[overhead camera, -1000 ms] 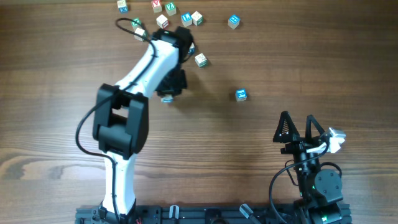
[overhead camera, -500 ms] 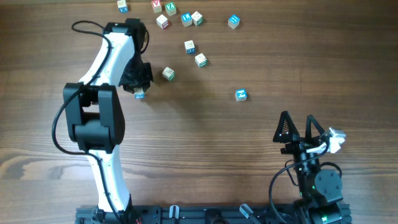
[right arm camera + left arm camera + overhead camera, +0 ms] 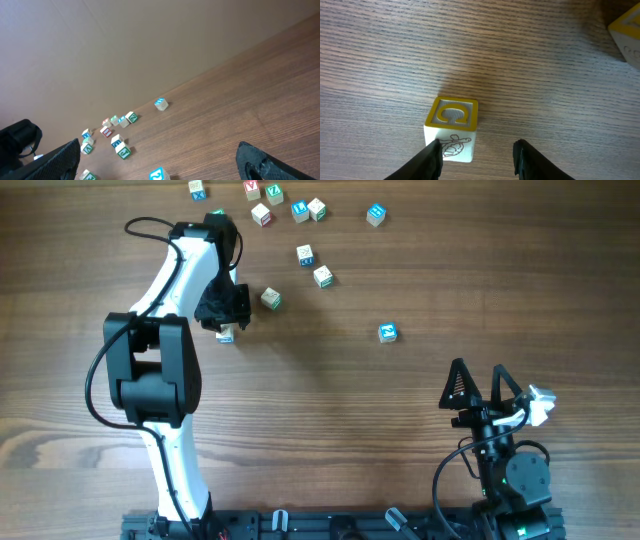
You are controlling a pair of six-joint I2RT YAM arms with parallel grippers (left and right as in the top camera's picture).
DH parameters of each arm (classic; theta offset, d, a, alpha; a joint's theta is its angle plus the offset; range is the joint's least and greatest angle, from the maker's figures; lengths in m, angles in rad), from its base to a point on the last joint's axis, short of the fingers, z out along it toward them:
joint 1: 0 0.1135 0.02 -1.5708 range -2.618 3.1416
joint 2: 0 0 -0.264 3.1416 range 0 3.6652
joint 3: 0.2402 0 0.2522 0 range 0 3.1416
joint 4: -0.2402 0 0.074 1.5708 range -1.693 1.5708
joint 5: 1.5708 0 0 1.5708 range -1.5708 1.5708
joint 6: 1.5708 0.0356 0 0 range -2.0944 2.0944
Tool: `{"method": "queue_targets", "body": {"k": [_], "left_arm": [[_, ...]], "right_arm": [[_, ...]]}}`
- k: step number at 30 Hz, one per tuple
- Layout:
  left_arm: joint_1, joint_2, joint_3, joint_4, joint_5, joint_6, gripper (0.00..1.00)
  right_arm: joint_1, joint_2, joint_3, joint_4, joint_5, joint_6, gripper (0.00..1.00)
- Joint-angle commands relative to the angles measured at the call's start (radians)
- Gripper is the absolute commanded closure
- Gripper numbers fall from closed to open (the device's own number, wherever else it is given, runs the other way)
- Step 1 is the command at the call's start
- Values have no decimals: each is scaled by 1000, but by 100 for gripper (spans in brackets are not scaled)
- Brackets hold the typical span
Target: Form a tower
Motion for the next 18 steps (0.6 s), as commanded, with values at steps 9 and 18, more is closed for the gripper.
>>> {"method": "queue_targets", "body": {"k": [9,18], "left_arm": [[-51,-119,102,37,16,-180,50],[-177,-49,59,230,-63,-441,35]], "right_arm": [[-4,-8,-1,3,10,-3,0],[-4,-8,-1,3,10,-3,0]]}}
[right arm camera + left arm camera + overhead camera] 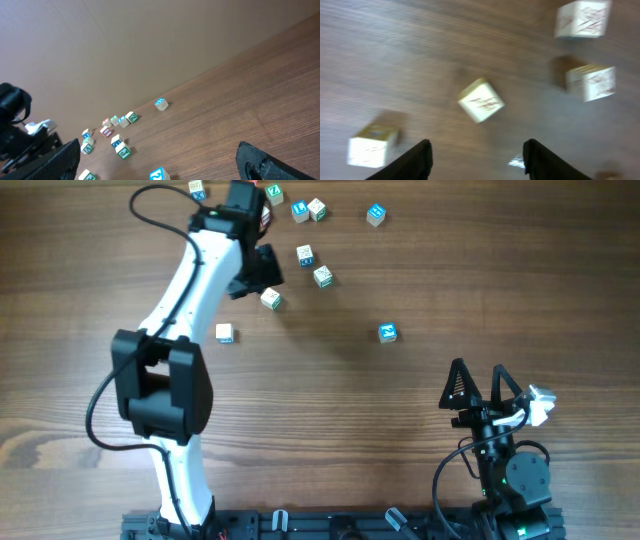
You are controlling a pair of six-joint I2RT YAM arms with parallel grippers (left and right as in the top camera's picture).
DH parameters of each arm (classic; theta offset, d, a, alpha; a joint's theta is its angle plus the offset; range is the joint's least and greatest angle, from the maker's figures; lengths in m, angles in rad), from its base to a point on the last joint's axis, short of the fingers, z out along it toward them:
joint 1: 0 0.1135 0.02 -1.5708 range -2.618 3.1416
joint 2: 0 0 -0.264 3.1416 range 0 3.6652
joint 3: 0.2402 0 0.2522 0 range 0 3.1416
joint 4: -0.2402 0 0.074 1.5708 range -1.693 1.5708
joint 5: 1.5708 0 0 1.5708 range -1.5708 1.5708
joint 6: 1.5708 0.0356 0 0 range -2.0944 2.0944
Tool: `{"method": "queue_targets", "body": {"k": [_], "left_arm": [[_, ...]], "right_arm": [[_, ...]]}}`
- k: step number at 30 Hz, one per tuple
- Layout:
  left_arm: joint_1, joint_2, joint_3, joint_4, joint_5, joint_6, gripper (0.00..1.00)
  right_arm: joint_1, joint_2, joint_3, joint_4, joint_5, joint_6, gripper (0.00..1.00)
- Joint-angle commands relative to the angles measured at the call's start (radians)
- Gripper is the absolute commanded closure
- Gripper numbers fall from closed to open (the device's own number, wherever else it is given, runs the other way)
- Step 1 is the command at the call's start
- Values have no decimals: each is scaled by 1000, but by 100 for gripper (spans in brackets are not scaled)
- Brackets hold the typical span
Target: Form a tower
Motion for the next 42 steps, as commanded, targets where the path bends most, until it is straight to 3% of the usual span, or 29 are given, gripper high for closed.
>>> {"method": "queue_targets", "body": {"k": [1,11,15,31,37,42], "left_arm": [[-45,49,-34,51,-82,-155,32],[-51,111,-51,85,-111,-228,33],[-51,134,-68,127,-114,-236,51],[-51,150,-70,147,-187,-229,56],[-51,150,-70,142,-188,-177,65],[-51,150,-70,129,-31,56,67]], "right_arm": [[-4,-8,-1,3,10,-3,0],[-4,-8,-1,3,10,-3,0],[-4,-8,-1,3,10,-3,0],[-4,-8,-1,3,10,-3,0],[-4,-8,-1,3,10,-3,0],[-4,-8,-1,3,10,-3,0]]}}
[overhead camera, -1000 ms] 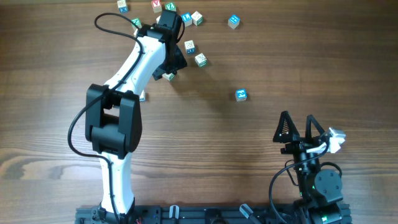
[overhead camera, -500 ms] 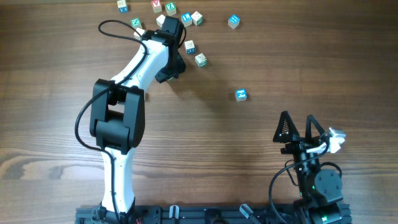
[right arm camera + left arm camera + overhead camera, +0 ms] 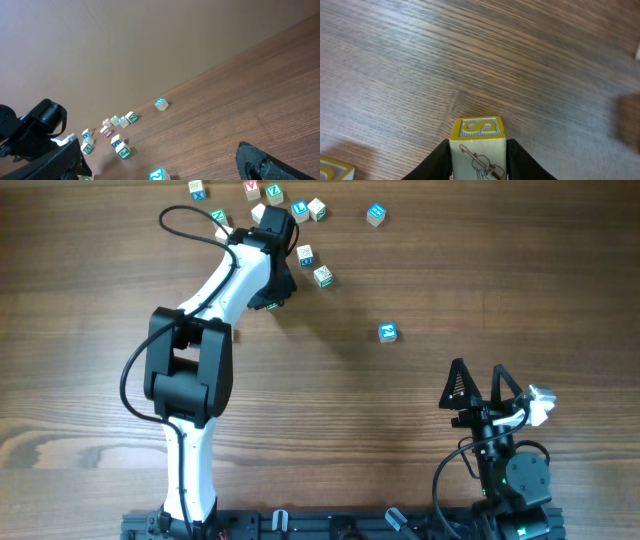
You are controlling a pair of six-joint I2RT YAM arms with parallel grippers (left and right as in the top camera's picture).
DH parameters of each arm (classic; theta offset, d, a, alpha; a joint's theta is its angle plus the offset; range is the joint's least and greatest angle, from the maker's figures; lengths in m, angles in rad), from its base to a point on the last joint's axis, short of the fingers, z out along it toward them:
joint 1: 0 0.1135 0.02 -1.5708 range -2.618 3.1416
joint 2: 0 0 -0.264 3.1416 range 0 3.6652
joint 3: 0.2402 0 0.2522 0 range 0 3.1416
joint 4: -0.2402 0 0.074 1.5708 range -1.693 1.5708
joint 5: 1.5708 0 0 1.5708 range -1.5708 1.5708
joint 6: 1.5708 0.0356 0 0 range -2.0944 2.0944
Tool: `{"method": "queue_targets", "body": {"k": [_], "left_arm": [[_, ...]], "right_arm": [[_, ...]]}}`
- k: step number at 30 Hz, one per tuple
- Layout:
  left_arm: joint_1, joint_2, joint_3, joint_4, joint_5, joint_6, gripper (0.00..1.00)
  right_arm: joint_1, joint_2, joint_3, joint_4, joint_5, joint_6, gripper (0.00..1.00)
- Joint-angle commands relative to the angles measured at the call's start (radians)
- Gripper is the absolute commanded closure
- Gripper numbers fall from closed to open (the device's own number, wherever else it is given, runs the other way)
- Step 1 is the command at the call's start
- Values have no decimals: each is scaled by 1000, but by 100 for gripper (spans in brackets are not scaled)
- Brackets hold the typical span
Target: Form a tower
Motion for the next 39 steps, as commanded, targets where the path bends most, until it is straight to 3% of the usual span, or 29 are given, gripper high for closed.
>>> {"method": "queue_targets", "body": {"k": [1,3,8,15,19,26,31,35,39], "left_arm": [[4,10,-4,-21,109,187,67],[4,10,-4,-29,106,204,65],[6,10,-4,-21,106,210,46],[16,5,-3,-3,106,209,46],[34,3,-2,-5,107,182,55],[38,3,-2,-4,107,164,59],[38,3,-2,-4,107,164,69],[39,-25,-2,-21,107,168,85],[56,-139,-2,-76,107,179,86]], "right_arm": [[-4,-8,-1,3,10,-3,0],[-4,-8,-1,3,10,-3,0],[-4,-8,-1,3,10,-3,0],[-4,-8,-1,3,10,-3,0],[-4,-8,-1,3,10,-3,0],[-4,-8,-1,3,10,-3,1],[-4,-8,-1,3,10,-3,0],[-4,-8,-1,3,10,-3,0],[-4,-8,-1,3,10,-3,1]]}}
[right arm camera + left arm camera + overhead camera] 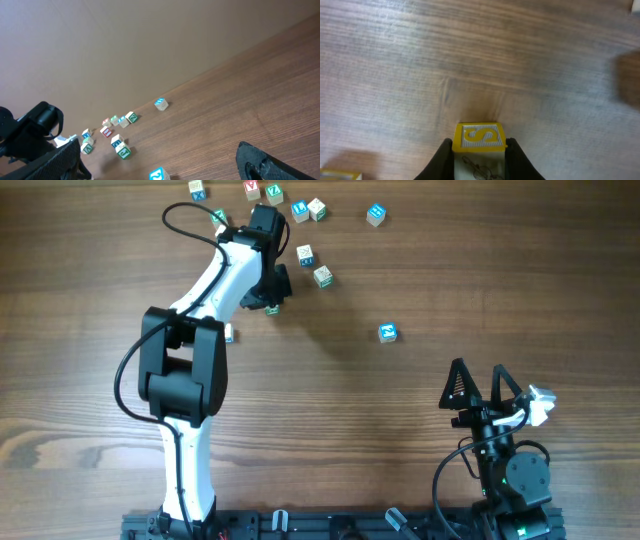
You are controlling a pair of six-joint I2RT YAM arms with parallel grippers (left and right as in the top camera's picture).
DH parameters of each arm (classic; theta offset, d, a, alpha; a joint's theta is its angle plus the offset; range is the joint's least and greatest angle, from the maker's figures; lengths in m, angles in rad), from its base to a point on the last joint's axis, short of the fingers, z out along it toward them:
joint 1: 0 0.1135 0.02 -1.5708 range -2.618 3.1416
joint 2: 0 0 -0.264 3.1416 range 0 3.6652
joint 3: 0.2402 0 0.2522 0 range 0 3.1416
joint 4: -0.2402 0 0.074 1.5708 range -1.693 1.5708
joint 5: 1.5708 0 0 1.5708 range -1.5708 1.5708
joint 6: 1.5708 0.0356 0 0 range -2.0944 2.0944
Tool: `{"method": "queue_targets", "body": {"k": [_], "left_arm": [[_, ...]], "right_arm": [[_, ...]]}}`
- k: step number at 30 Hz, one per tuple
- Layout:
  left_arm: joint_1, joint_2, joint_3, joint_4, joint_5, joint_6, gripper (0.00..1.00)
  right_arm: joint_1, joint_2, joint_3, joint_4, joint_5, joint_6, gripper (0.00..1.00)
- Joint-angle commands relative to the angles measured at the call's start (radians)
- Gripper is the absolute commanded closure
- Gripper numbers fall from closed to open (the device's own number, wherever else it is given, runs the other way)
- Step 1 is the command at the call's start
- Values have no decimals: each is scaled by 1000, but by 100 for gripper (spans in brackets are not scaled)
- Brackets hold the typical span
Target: Form a tower
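Note:
My left gripper [479, 146] is shut on a yellow-topped S block [479, 138] with a violin drawn on its side. The block hangs a little above the wood. From overhead the left gripper [270, 288] sits at the upper middle of the table and hides that block. A second yellow-topped block [229, 333] rests on the table beside the left arm, and its corner shows at the left wrist view's lower left [340, 175]. My right gripper [478, 372] stands open at the lower right, away from every block.
Several loose letter blocks lie along the far edge, among them a green one [273, 193] and a blue one [375, 215]. Two more [305, 254] [322, 276] sit just right of the left gripper. A lone blue block [388, 332] lies mid-table.
The S block, still between the left fingers, has come up off the table; the wood under it now looks farther and blurred. The right arm has not moved.
My left gripper stood open over a yellow-topped block at the table's left. Then it was open above another block farther back, with the first left behind. Then it was shut on the S block on the table, and now holds it raised.

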Motion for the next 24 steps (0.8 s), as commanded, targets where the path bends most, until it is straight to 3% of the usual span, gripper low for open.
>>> {"method": "queue_targets", "body": {"k": [1,7,14,24], "left_arm": [[26,-166,-1,-61,4,29,85],[69,-362,-1,-219,4,132,82],[133,-459,-1,-360,-6,133,81],[135,-459,-165,-325,-32,133,79]], "right_arm": [[-4,-8,-1,3,10,-3,0],[-4,-8,-1,3,10,-3,0],[-4,-8,-1,3,10,-3,0],[-4,-8,-1,3,10,-3,0]]}}
